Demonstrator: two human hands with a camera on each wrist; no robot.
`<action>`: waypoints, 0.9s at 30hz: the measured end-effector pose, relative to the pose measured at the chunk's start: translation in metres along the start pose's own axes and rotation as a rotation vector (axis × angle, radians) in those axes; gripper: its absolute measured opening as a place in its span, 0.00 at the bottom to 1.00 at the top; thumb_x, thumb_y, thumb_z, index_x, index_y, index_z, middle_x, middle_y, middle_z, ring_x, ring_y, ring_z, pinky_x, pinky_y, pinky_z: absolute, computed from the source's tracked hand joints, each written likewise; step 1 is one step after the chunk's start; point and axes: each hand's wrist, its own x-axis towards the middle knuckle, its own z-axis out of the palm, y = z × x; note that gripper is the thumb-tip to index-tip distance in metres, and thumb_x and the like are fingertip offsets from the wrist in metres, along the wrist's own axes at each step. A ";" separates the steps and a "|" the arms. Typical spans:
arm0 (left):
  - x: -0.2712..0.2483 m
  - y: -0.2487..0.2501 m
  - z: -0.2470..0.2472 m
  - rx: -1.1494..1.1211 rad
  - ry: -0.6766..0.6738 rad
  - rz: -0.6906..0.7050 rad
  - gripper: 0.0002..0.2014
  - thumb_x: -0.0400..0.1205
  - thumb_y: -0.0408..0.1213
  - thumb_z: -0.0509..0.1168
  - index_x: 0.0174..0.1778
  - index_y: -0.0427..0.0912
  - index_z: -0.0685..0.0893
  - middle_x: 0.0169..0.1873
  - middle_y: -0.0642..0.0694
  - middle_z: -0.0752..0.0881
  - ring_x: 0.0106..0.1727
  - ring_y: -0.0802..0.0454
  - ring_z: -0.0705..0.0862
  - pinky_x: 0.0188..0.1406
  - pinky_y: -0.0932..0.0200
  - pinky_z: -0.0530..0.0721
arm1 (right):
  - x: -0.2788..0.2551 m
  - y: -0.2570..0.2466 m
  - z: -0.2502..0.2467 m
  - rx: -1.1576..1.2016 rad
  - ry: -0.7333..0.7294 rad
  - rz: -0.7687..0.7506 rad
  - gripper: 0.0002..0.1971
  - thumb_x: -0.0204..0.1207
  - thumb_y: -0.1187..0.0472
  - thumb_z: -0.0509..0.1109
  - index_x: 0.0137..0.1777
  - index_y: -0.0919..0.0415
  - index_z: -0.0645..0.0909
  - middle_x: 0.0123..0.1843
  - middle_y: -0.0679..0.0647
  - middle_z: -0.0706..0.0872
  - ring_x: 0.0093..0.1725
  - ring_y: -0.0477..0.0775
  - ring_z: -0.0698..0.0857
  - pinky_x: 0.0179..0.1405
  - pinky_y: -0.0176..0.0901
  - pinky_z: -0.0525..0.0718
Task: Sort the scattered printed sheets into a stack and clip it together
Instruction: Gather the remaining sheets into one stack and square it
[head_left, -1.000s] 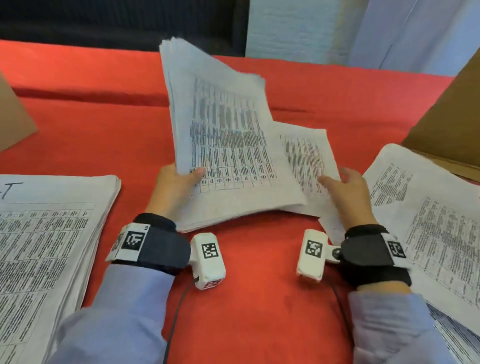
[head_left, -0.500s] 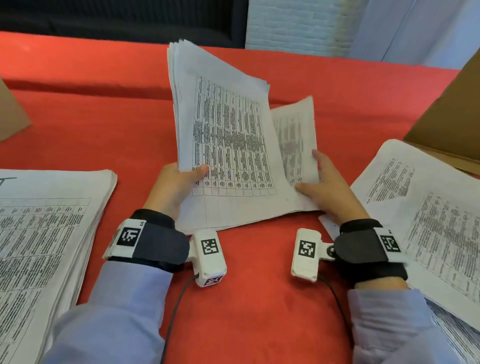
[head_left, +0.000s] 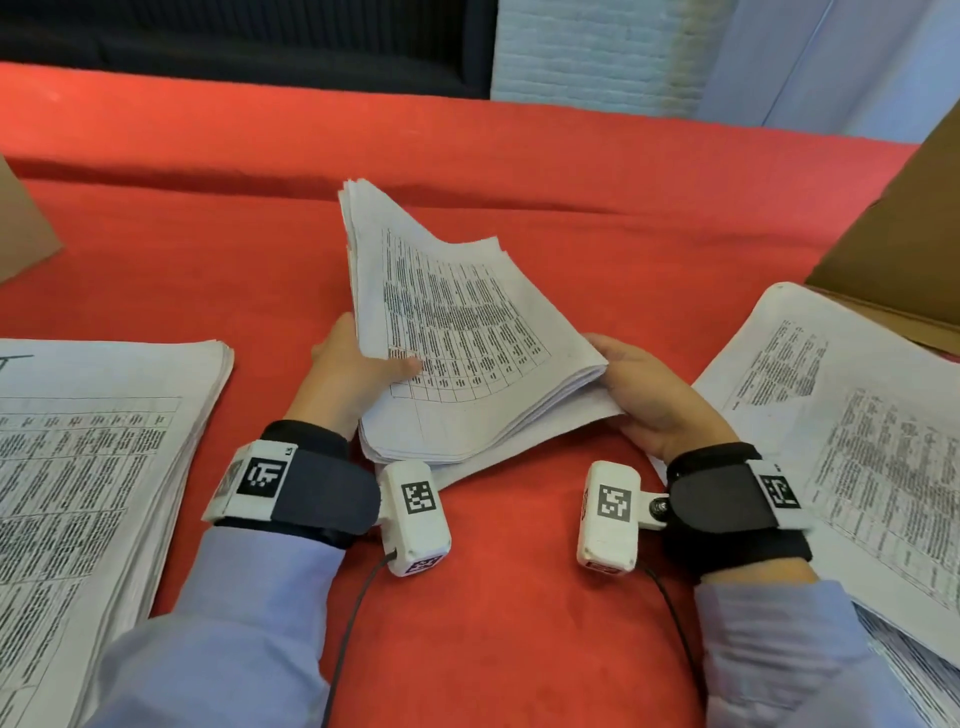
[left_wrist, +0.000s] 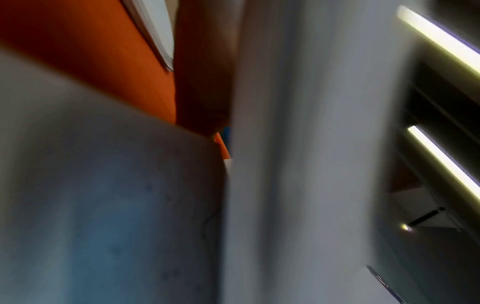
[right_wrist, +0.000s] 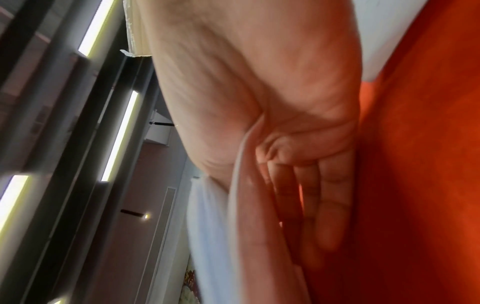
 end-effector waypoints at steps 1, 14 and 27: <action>0.005 -0.005 -0.002 0.015 0.006 0.005 0.36 0.53 0.50 0.80 0.59 0.52 0.82 0.57 0.49 0.88 0.59 0.45 0.86 0.58 0.39 0.84 | 0.001 0.001 0.000 -0.019 0.034 -0.002 0.13 0.78 0.72 0.66 0.60 0.62 0.84 0.51 0.62 0.91 0.50 0.61 0.88 0.54 0.52 0.85; -0.032 0.040 0.018 0.002 -0.056 -0.066 0.26 0.84 0.42 0.62 0.77 0.47 0.62 0.60 0.45 0.82 0.48 0.49 0.84 0.38 0.56 0.81 | 0.006 0.005 -0.003 0.110 -0.037 0.050 0.09 0.80 0.65 0.68 0.58 0.59 0.83 0.49 0.56 0.93 0.47 0.56 0.92 0.47 0.50 0.91; -0.043 0.062 0.023 -0.169 0.343 0.659 0.10 0.87 0.30 0.51 0.62 0.44 0.69 0.51 0.58 0.79 0.51 0.69 0.78 0.55 0.72 0.75 | -0.002 -0.015 0.007 0.170 0.108 -0.524 0.17 0.83 0.70 0.63 0.71 0.60 0.74 0.66 0.62 0.85 0.63 0.57 0.86 0.61 0.49 0.85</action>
